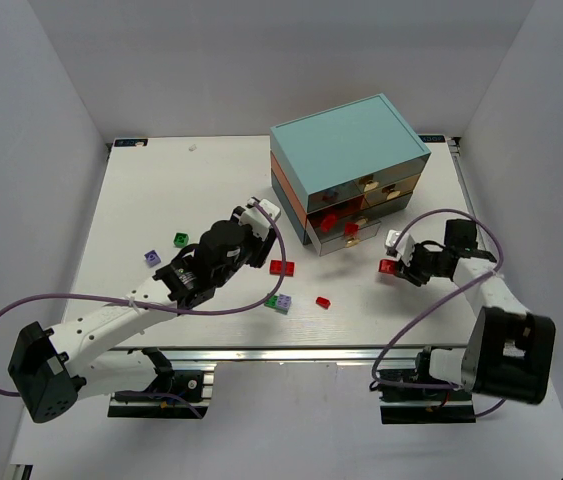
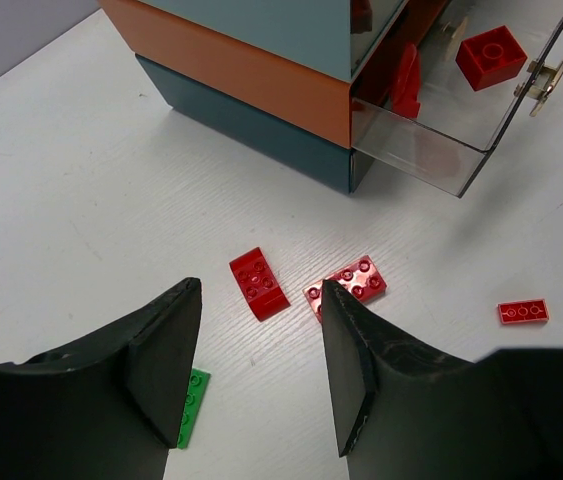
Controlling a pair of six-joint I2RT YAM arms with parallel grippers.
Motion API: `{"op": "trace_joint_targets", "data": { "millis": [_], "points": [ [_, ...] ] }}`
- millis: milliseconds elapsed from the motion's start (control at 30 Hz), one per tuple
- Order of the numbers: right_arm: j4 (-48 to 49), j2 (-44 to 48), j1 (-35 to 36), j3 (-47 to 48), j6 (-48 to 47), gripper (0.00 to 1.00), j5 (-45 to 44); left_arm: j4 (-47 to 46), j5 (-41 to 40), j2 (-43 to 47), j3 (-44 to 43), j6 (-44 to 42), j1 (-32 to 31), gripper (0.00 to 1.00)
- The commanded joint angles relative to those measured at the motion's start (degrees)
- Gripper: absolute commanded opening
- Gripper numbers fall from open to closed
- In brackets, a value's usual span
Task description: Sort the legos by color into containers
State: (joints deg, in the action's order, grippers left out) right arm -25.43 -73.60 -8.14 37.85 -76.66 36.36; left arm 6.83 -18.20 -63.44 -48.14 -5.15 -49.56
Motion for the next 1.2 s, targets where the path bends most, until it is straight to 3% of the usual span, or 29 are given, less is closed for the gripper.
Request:
{"op": "trace_joint_targets", "data": {
  "millis": [0, 100, 233, 467, 767, 867, 900, 967, 1000, 1167],
  "points": [
    [-11.4, 9.4, -0.2, 1.4, -4.9, 0.0, 6.5, -0.4, 0.4, 0.2, -0.3, -0.2, 0.3, 0.61],
    [-12.5, 17.0, 0.7, 4.3, -3.1, 0.0, 12.2, -0.2, 0.4, -0.9, -0.4, -0.1, 0.3, 0.61],
    [-7.1, 20.3, 3.7, 7.6, 1.5, 0.0, 14.9, 0.1, 0.3, -2.7, -0.6, 0.0, 0.3, 0.62],
    [-0.2, 13.6, 10.4, 15.2, 7.1, 0.0, 12.0, 0.6, -1.1, -4.9, -0.7, 0.0, 0.3, 0.63],
    [10.0, 2.2, 19.9, 21.0, 16.8, 0.03, 1.9, 1.7, -0.7, -8.3, -1.5, 0.9, 0.3, 0.7],
    [11.3, -0.8, 21.1, 22.3, 18.4, 0.17, -0.8, 1.9, -1.2, -9.2, -1.8, 1.0, 0.3, 0.71],
    [11.5, -1.8, 21.2, 22.4, 19.1, 0.31, -1.3, 1.9, -1.2, -9.2, -1.8, 1.2, 0.3, 0.71],
    [11.7, -2.7, 21.4, 22.9, 20.0, 0.4, -2.3, 1.9, -1.5, -9.7, -1.9, 1.5, 0.3, 0.72],
    [11.6, -2.8, 21.5, 23.0, 20.3, 0.56, -2.3, 2.0, -1.7, -10.1, -1.9, 1.6, 0.3, 0.72],
    [12.9, 0.5, 21.2, 21.7, 23.0, 0.63, -3.0, 2.2, -2.8, -11.8, -3.0, 3.6, 0.8, 0.72]
  ]
}}
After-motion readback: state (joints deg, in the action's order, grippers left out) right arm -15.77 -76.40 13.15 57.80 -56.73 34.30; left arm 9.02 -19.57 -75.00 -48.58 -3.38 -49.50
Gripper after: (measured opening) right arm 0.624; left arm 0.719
